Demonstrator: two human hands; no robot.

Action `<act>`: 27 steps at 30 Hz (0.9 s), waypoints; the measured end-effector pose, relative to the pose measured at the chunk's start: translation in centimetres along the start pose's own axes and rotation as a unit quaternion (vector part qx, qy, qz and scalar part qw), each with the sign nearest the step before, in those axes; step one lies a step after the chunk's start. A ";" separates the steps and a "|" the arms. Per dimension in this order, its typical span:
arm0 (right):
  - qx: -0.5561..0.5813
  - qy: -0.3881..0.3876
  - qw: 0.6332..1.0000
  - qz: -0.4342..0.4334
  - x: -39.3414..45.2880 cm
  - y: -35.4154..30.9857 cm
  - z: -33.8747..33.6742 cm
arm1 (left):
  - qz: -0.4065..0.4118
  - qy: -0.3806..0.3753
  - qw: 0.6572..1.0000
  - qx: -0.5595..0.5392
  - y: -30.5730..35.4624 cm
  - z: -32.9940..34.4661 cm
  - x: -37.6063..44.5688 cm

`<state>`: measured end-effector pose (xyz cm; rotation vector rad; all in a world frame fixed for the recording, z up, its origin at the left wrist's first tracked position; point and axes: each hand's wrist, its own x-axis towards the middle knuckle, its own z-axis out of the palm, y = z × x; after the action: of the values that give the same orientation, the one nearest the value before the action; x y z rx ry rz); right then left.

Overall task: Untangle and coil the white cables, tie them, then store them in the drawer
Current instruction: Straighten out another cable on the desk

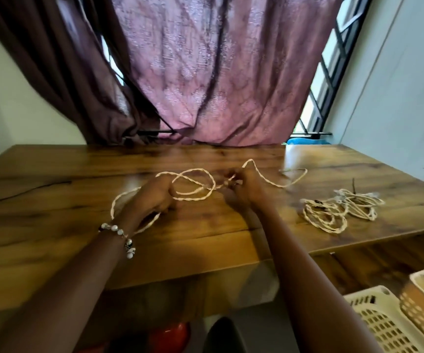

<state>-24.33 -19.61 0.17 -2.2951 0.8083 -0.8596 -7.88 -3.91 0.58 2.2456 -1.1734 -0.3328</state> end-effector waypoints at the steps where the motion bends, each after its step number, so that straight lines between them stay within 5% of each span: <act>1: 0.018 0.008 1.000 -0.011 0.5 -0.2 0.6 | -0.014 0.034 0.999 -0.028 -0.6 -0.5 0.1; 5: -0.010 -0.005 1.000 0.025 3.7 -0.7 2.7 | 0.002 0.161 0.982 -0.100 -3.9 -3.1 2.6; 9: -0.270 0.080 0.958 -0.059 5.1 -4.0 4.1 | 0.029 0.218 0.968 -0.124 -5.5 -5.3 3.7; 12: -0.091 0.127 0.976 -0.152 6.3 -5.6 6.5 | -0.005 0.192 0.939 -0.287 -5.4 -6.0 4.1; 16: 0.066 0.014 0.988 -0.142 6.8 -5.5 9.0 | -0.049 0.164 0.873 -0.457 -5.1 -6.5 4.8; 21: -0.043 0.026 0.990 -0.135 7.3 -2.5 11.5 | 0.009 0.165 0.909 -0.382 -5.8 -6.2 5.0; 23: 0.059 0.065 0.993 -0.079 7.8 -2.7 10.9 | 0.060 0.164 0.928 -0.329 -6.6 -6.2 5.4; 27: 0.270 0.064 0.961 0.017 7.5 -3.8 8.6 | 0.059 0.020 0.966 -0.251 -7.1 -6.0 5.3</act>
<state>-12.29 -19.92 0.02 -1.7557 0.5718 -1.0680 2.67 -2.79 1.38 1.7276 -1.0540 -0.4749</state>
